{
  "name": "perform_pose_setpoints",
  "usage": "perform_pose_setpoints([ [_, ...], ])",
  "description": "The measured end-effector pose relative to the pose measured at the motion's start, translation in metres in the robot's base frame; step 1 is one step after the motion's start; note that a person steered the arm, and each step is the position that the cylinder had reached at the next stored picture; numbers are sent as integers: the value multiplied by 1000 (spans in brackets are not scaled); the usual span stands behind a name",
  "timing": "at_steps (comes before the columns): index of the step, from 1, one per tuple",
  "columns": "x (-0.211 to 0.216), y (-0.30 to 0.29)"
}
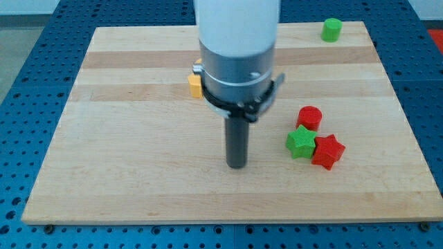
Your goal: Place the green star into the green circle
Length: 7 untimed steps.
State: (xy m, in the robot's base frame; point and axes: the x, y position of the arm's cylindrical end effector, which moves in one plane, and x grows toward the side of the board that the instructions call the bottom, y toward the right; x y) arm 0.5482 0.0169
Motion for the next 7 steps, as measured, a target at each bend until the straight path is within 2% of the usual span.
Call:
perform_pose_setpoints([
  [1,12,39],
  [3,6,84],
  [7,-48,87],
])
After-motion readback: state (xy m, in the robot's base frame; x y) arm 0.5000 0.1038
